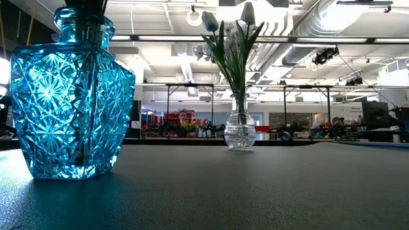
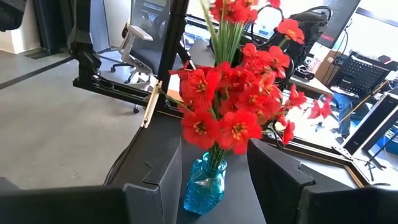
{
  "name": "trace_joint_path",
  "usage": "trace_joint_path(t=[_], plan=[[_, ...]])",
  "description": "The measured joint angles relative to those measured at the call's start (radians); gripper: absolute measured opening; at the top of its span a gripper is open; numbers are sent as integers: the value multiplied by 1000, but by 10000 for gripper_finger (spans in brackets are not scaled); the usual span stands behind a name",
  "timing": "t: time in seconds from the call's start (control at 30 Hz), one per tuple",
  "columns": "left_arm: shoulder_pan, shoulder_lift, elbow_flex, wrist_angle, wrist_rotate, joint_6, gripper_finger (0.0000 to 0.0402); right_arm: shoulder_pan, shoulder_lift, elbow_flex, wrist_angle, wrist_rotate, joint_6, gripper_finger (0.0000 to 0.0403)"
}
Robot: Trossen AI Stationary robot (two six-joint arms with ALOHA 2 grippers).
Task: Sort flowers into vase by color
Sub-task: Put the red flowers into the blue vase
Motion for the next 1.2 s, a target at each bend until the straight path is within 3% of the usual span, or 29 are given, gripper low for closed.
trace_joint_path(t=[0.33,0.47,0.67,0.9,1.2], plan=[[36,12,0,-95,-35,-113,14,-2,0,0,-1,0,5,155],[65,12,1,-147,-59,-213,43,-2,0,0,-2,0,5,155],[74,1,1,-157,-59,-229,106,-2,0,0,-3,0,5,155],[23,-34,0,-184,-61,-231,162,-2,0,0,-10,0,9,155],[-44,-181,0,-290,-69,-230,170,-2,0,0,-12,0,9,155]])
